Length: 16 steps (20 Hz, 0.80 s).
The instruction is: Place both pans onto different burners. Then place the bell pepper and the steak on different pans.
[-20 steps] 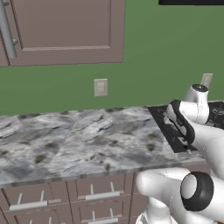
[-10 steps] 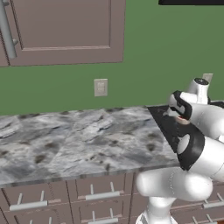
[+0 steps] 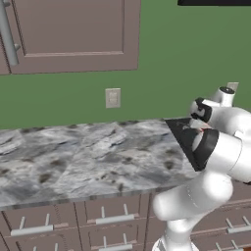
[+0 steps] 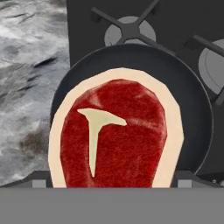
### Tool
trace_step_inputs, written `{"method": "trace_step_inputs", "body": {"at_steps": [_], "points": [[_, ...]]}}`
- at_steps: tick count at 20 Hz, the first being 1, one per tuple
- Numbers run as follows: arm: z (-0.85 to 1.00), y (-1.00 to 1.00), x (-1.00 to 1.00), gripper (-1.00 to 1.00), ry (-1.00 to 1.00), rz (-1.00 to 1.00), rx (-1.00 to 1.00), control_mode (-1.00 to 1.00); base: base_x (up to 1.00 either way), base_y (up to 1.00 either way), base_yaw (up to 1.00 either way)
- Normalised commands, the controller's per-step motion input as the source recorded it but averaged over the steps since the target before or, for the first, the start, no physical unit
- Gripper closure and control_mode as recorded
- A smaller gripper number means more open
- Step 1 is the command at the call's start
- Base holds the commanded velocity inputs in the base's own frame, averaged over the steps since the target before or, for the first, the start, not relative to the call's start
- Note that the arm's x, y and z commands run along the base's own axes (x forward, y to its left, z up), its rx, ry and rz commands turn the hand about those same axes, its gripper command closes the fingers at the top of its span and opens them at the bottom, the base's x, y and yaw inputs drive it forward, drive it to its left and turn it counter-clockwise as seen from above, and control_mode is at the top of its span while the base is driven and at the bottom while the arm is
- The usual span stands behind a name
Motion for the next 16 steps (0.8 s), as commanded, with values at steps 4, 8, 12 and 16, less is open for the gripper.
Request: {"method": "trace_step_inputs", "body": {"at_steps": [4, 8, 12, 16], "points": [[-0.38, -0.22, 0.23, 1.00, 0.02, 0.00, 0.04, -1.00, 0.00, 0.00, 0.00], [-0.26, -0.15, 0.28, 1.00, 0.00, 0.02, 0.03, -1.00, 0.00, 0.00, 0.00], [-0.17, -0.07, 0.32, 1.00, 0.00, 0.03, 0.02, -1.00, 0.00, 0.00, 0.00], [-0.15, -0.02, 0.30, 1.00, 0.00, 0.02, 0.01, -1.00, 0.00, 0.00, 0.00]]}}
